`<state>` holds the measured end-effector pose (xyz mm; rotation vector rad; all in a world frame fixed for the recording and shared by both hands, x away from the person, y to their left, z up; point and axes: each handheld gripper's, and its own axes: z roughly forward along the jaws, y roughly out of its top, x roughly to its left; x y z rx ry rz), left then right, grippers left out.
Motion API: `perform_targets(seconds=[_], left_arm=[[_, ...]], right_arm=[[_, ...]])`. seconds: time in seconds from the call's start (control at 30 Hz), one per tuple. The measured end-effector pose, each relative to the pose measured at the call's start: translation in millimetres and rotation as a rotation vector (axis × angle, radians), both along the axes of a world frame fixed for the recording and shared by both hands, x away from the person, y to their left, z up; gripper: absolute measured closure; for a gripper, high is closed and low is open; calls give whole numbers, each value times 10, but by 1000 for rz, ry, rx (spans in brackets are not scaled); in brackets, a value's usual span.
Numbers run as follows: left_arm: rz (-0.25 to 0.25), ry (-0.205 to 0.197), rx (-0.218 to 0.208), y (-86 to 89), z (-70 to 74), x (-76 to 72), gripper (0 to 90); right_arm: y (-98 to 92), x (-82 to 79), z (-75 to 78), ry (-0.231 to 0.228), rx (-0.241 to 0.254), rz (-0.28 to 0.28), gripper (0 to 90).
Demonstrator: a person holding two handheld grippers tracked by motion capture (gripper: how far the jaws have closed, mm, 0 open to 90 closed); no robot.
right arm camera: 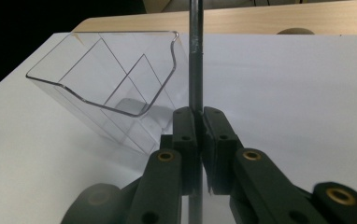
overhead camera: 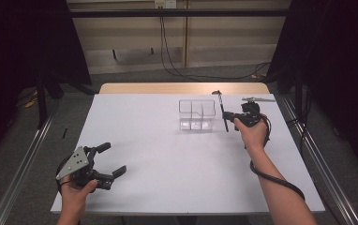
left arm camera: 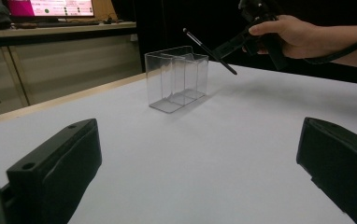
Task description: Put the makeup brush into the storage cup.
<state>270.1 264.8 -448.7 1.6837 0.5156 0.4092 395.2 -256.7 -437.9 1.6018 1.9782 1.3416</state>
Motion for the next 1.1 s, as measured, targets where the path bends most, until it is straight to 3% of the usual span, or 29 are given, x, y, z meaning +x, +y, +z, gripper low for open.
perform_targets(seconds=[1.1], left_arm=[[-3,1,-7,6,1,-1,0]], right_arm=[[2,-75,35,-188,95,-59,845]])
